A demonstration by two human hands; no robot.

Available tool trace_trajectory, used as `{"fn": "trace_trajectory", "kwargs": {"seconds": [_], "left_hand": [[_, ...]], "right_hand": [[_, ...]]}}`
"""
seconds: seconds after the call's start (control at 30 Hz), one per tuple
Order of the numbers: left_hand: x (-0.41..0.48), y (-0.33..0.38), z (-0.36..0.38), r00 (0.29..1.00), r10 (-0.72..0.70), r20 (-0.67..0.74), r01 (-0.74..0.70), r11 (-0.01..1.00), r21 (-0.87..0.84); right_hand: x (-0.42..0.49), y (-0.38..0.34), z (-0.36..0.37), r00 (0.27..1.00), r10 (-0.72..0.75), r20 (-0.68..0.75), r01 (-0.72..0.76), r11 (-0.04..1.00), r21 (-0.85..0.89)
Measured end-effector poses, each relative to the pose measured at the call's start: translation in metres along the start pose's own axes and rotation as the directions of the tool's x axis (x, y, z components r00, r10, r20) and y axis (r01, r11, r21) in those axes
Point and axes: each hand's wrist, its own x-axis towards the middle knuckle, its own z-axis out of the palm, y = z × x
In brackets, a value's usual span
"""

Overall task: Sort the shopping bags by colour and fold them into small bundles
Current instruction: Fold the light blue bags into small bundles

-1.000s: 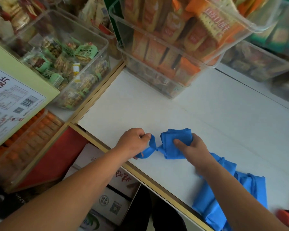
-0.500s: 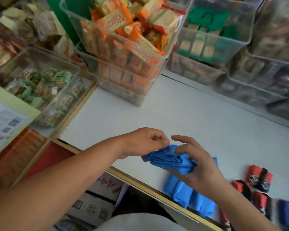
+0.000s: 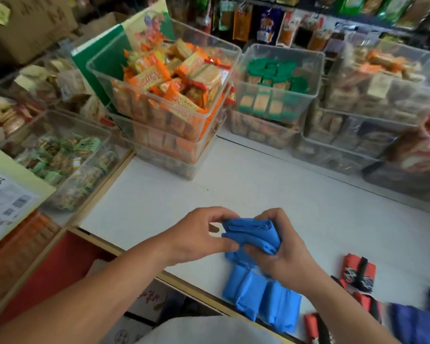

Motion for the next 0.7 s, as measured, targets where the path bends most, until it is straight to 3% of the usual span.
{"fn": "trace_trajectory", "kwargs": {"seconds": [0.1,0.33,0.47,0.57,0.7], "left_hand": [[0.003,-0.003,0.007,0.999,-0.019,-0.048,0.008,0.974,-0.225],[0.006,-0.002,0.011,0.995,-0.011,-0.097,-0.018,0.956,-0.293],[0.004,0.003,0.012,0.985,0.078,-0.152,-0.126,0.932,-0.340],[0.004,0.005,0.007,0.989,0.102,-0.102,-0.135,0.909,-0.394],[0.010,0.007,0.003,0.989,0.097,-0.112,-0.127,0.943,-0.307]], "right_hand": [[0.002,-0.007,-0.006,0.999,-0.042,0.005,0.042,0.999,-0.005],[0.000,-0.017,-0.010,0.998,-0.069,-0.010,0.069,0.992,0.102],[0.001,-0.020,-0.010,0.997,0.001,-0.071,0.016,0.969,0.246],[0.003,-0.021,-0.015,0.998,0.037,-0.057,-0.019,0.958,0.288],[0.004,-0.022,-0.017,0.997,0.066,-0.037,-0.050,0.940,0.337]]}}
